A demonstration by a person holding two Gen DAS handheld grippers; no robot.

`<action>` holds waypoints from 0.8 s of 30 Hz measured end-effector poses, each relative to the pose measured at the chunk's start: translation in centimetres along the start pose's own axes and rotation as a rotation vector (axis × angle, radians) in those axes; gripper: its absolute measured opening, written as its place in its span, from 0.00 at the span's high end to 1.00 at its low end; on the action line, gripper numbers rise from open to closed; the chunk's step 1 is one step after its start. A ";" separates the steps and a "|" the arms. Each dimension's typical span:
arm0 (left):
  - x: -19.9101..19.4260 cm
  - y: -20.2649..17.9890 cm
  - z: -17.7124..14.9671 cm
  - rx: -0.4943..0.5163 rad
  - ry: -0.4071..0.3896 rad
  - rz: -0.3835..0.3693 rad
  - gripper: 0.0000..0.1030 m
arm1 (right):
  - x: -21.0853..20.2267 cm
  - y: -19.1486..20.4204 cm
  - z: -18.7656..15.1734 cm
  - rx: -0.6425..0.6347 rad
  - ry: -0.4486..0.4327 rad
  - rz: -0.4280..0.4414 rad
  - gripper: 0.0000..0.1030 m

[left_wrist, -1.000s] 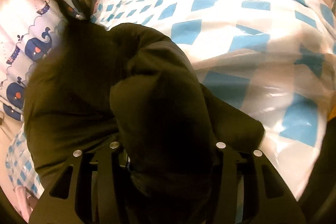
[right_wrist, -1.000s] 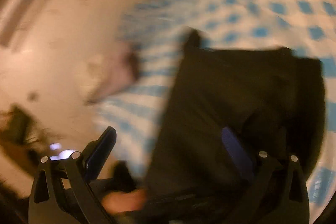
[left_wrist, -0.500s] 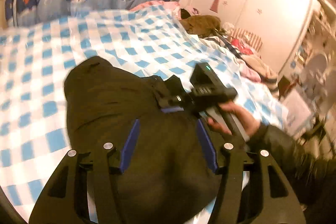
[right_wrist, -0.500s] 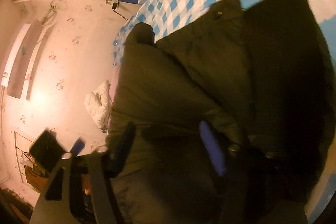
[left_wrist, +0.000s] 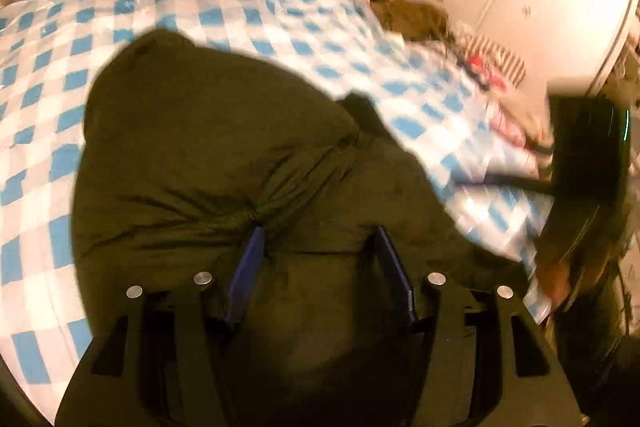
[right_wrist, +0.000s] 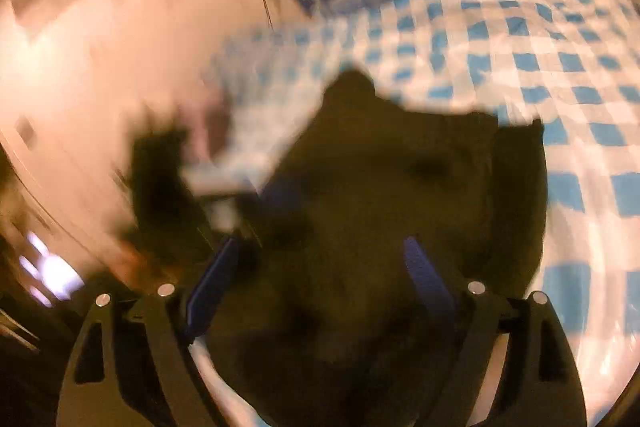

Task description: Fold large clothes

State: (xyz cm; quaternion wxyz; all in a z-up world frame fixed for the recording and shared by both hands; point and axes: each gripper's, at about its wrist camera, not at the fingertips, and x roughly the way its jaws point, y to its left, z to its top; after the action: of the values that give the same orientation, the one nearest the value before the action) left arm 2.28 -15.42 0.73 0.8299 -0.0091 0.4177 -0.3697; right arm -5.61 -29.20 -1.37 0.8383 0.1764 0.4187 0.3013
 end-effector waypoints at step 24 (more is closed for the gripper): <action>-3.8 -0.4 -0.7 0.117 -0.119 0.114 0.41 | -1.9 -2.3 5.7 0.118 -0.204 0.169 0.13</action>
State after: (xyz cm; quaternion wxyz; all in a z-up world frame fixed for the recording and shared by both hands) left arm 0.11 -13.14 3.03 0.8719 0.0412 0.3455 -0.3446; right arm -1.08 -32.41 1.84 0.8365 0.2898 0.3318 0.3260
